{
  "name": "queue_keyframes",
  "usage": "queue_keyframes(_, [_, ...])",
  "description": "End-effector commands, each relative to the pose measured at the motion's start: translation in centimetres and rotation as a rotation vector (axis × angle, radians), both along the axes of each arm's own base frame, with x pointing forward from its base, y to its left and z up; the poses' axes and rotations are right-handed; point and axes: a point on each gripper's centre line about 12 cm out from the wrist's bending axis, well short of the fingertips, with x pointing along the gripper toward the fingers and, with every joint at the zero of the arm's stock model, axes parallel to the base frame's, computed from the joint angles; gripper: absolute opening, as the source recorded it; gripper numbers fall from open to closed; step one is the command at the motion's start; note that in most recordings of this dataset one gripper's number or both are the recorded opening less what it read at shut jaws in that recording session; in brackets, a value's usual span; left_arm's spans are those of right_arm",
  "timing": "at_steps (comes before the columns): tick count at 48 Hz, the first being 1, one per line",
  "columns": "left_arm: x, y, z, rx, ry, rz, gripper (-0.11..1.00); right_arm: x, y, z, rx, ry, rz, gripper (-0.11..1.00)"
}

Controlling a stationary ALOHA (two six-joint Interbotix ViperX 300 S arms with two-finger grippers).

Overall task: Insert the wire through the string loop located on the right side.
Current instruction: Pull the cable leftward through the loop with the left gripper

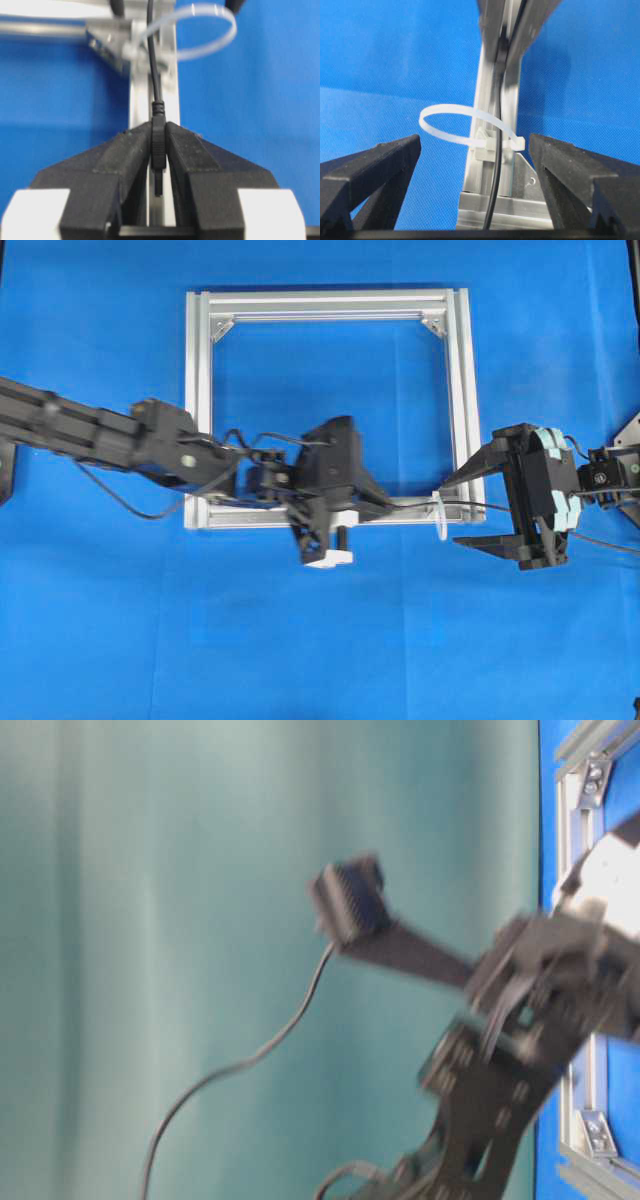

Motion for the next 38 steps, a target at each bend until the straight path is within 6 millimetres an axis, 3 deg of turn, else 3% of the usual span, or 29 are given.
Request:
queue_keyframes(1, [-1.1,-0.5,2.9,-0.003,-0.06,-0.015,0.08,0.2,0.1,0.6,0.003,-0.024,0.003,0.96])
queue_keyframes(9, [-4.6,-1.3,3.8,-0.007,-0.09,-0.037,0.08,0.2,0.1,0.5,0.001,-0.019,0.005,0.96])
queue_keyframes(27, [-13.8,-2.0,2.1,-0.088,0.007,-0.044,0.08,0.2,0.1,0.5,0.002,-0.015,0.005,0.96])
queue_keyframes(38, [-18.8,-2.6,2.4,-0.116,0.02,-0.083,0.08,0.2,0.1,0.4,-0.001,-0.013,0.008,0.96])
